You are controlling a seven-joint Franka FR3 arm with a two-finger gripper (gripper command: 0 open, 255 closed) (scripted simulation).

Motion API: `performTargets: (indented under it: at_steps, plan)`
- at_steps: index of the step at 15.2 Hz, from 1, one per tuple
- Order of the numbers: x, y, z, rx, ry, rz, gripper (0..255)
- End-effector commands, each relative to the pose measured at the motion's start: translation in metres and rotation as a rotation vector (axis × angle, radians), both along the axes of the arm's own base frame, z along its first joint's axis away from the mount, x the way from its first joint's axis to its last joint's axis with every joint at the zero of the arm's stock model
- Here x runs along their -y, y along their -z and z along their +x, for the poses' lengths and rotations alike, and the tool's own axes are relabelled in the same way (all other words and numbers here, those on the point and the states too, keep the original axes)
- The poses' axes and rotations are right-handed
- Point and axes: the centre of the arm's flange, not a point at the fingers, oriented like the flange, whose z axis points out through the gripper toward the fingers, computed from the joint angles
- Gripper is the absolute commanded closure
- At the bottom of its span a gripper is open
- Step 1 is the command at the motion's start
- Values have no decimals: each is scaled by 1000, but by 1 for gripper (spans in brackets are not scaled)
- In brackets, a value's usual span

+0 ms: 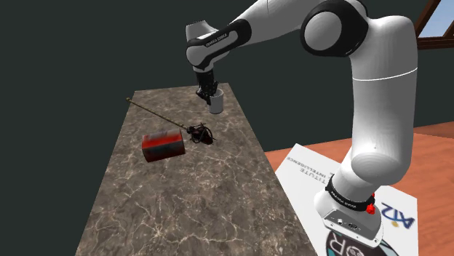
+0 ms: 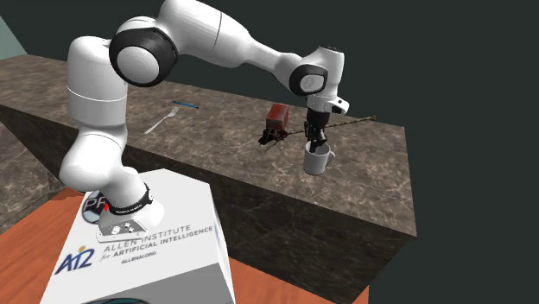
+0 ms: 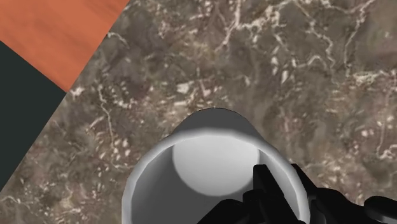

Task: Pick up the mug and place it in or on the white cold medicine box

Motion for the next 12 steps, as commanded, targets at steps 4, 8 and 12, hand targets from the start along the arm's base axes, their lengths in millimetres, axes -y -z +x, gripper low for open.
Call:
performTargets:
  at_steps: [4,8,12]
  plan:
    - [-2,-28,0,0,0,0,255]
    - [-2,-49,0,0,0,0,255]
    - [-2,-70,0,0,0,0,255]
